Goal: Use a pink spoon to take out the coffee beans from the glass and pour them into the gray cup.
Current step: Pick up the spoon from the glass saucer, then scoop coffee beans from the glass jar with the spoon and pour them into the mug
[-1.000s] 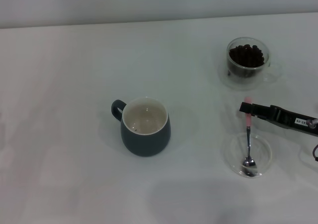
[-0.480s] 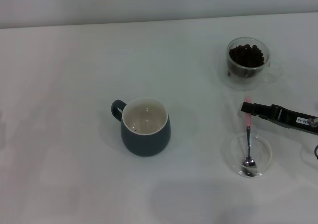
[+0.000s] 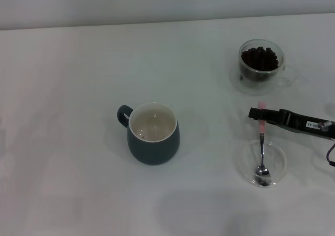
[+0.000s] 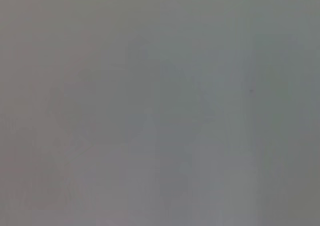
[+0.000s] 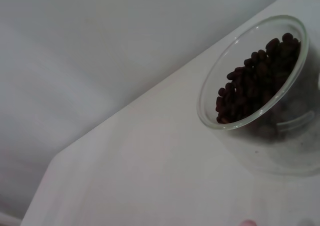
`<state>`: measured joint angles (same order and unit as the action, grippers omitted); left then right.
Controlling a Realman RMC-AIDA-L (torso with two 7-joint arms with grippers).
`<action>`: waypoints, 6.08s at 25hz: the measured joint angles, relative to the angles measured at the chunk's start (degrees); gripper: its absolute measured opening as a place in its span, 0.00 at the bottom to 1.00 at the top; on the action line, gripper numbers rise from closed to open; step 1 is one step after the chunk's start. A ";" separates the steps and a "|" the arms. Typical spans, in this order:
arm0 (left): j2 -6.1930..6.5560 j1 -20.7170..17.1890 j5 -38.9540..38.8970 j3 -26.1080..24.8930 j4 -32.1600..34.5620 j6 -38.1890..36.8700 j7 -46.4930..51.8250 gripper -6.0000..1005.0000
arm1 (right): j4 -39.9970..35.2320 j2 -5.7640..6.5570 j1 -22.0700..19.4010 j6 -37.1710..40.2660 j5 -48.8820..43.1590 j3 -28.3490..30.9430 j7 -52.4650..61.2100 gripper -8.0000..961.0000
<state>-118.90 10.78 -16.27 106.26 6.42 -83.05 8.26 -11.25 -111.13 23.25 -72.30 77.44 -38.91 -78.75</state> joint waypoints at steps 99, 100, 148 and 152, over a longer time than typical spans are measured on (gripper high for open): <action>-0.12 1.81 0.10 2.99 -0.07 0.17 -0.33 0.38 | -7.14 -4.23 9.58 17.36 17.10 11.07 -27.98 0.16; -0.11 1.84 0.10 2.99 -0.08 0.18 -0.51 0.38 | -7.00 -4.23 9.57 17.87 17.22 10.94 -26.80 0.16; -0.46 1.89 0.10 2.99 -0.09 0.63 -1.31 0.37 | -3.08 -3.67 7.43 16.35 22.78 10.71 5.70 0.16; -0.46 1.85 0.10 3.30 -0.09 0.65 -1.22 0.37 | -2.51 -3.98 7.44 14.20 22.56 9.77 5.79 0.16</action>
<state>-119.36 12.63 -16.17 109.56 6.33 -82.40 7.03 -13.76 -115.11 30.69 -58.10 100.00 -29.14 -72.96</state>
